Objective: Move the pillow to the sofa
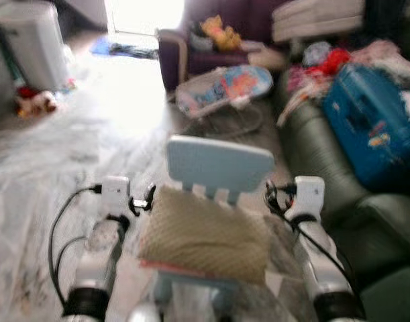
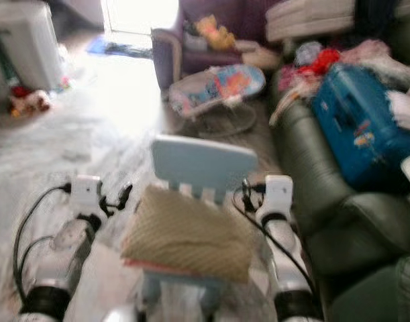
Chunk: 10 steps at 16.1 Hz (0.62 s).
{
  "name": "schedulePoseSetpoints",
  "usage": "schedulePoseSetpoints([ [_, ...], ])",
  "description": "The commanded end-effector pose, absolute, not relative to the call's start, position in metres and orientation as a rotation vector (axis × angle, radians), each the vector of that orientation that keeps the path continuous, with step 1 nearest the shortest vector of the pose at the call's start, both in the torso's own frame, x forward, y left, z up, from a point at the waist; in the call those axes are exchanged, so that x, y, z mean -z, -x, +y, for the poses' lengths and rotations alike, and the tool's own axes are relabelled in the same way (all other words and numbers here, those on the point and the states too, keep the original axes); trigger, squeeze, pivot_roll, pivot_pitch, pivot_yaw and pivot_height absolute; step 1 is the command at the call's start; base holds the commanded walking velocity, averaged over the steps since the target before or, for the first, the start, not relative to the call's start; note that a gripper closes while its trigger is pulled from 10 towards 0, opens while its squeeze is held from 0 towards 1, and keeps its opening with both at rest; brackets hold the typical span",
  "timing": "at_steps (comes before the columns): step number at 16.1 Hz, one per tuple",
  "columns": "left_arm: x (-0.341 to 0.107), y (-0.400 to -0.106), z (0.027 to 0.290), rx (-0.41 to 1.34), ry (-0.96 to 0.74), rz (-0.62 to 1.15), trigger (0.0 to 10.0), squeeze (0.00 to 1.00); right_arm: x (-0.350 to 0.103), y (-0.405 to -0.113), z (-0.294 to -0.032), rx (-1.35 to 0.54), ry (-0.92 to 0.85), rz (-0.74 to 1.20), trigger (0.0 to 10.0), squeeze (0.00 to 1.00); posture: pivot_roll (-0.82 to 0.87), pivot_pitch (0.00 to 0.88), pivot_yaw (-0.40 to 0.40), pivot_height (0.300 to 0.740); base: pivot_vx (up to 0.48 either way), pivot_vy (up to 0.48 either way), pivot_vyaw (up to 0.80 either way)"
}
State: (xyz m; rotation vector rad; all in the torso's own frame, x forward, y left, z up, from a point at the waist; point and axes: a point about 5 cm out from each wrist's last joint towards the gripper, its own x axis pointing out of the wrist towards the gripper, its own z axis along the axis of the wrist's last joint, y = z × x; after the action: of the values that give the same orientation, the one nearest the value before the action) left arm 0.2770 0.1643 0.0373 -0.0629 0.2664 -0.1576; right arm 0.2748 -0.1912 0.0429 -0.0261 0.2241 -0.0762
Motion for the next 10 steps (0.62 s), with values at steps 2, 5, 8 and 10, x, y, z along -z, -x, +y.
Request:
schedulePoseSetpoints([
  [2, -0.039, -0.279, 0.159, 0.176, 0.059, 0.267, 10.0, 0.00, -0.044, -0.276, -0.198, 0.095, 0.032, 0.228, 10.0, 0.00, -0.03, 0.000, -0.079, 0.740, 0.000, 0.000, 0.00],
  [5, -0.039, -0.280, 0.162, 0.165, 0.050, 0.269, 10.0, 0.00, -0.044, -0.276, -0.197, 0.091, 0.032, 0.229, 10.0, 0.00, -0.03, 0.000, -0.084, 0.740, 0.000, 0.000, 0.00],
  [8, -0.039, -0.283, 0.172, 0.109, -0.014, 0.260, 10.0, 0.00, -0.046, -0.277, -0.195, 0.080, 0.005, 0.209, 10.0, 0.00, -0.03, 0.000, -0.081, 0.740, 0.000, 0.000, 0.00],
  [10, -0.040, -0.283, 0.178, 0.090, -0.038, 0.254, 10.0, 0.00, -0.048, -0.277, -0.192, 0.060, -0.034, 0.195, 10.0, 0.00, -0.03, 0.000, -0.079, 0.740, 0.000, 0.000, 0.00],
])
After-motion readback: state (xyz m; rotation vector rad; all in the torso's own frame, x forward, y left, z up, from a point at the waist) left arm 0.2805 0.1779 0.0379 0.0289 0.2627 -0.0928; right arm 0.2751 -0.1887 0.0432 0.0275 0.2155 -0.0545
